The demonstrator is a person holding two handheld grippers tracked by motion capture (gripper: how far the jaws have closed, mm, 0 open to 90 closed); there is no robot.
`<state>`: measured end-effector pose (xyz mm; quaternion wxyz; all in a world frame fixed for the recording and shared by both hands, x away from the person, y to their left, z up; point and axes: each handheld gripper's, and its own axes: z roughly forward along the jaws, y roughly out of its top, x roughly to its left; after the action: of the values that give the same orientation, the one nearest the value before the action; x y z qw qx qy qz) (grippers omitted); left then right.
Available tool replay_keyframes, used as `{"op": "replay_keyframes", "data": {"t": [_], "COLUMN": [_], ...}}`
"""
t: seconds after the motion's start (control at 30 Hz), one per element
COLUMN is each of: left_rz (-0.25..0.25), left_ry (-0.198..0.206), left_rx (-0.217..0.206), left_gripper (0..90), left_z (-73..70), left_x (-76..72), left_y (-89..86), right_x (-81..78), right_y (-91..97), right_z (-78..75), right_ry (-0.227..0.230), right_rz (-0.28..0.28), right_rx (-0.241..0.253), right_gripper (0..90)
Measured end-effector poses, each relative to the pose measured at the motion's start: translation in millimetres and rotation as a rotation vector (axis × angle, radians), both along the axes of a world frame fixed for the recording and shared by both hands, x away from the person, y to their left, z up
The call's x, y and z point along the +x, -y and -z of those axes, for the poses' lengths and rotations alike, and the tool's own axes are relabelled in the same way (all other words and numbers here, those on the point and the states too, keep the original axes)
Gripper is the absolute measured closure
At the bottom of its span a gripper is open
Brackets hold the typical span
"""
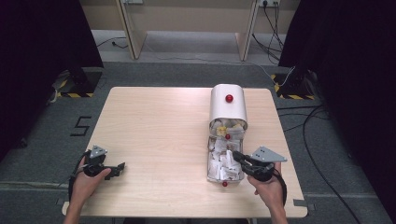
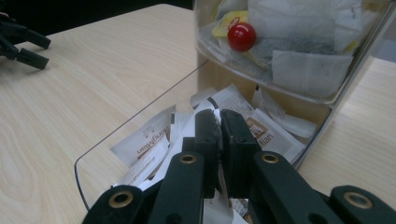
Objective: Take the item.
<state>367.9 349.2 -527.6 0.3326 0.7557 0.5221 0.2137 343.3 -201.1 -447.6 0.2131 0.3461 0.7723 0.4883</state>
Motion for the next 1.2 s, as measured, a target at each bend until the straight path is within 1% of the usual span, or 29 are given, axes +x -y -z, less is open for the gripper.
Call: {"op": "replay_keyframes", "data": {"t": [0.37, 0.57, 0.7, 0.87, 1.03, 1.2], "left_rz": [0.0, 0.0, 0.0, -0.001, -0.001, 0.0], "left_ry": [0.0, 0.0, 0.0, 0.0, 0.0, 0.0], "left_rx": [0.0, -0.001, -0.001, 0.0, 0.0, 0.0], "left_gripper": [0.0, 0.0, 0.0, 0.0, 0.0, 0.0], "left_z": [0.0, 0.0, 0.0, 0.0, 0.0, 0.0], "left_x": [0.0, 0.1, 0.1, 0.1, 0.1, 0.1], "left_y": [0.0, 0.0, 0.0, 0.0, 0.0, 0.0], "right_x": [-1.4, -2.6, -2.7, -3.2, -4.3, -5.6], "right_y": [3.8, 7.3, 9.6, 12.2, 13.8, 19.3], "right_z": [-4.3, -6.2, -8.8, -8.3, -12.5, -14.5], "right_ry": [0.012, 0.02, 0.031, 0.027, 0.043, 0.052], "right_rz": [0.003, 0.014, 0.017, 0.021, 0.022, 0.039], "right_rx": [0.006, 0.01, 0.017, 0.013, 0.017, 0.02], "right_gripper": [86.0, 85.9, 85.8, 85.6, 85.6, 85.7]}}
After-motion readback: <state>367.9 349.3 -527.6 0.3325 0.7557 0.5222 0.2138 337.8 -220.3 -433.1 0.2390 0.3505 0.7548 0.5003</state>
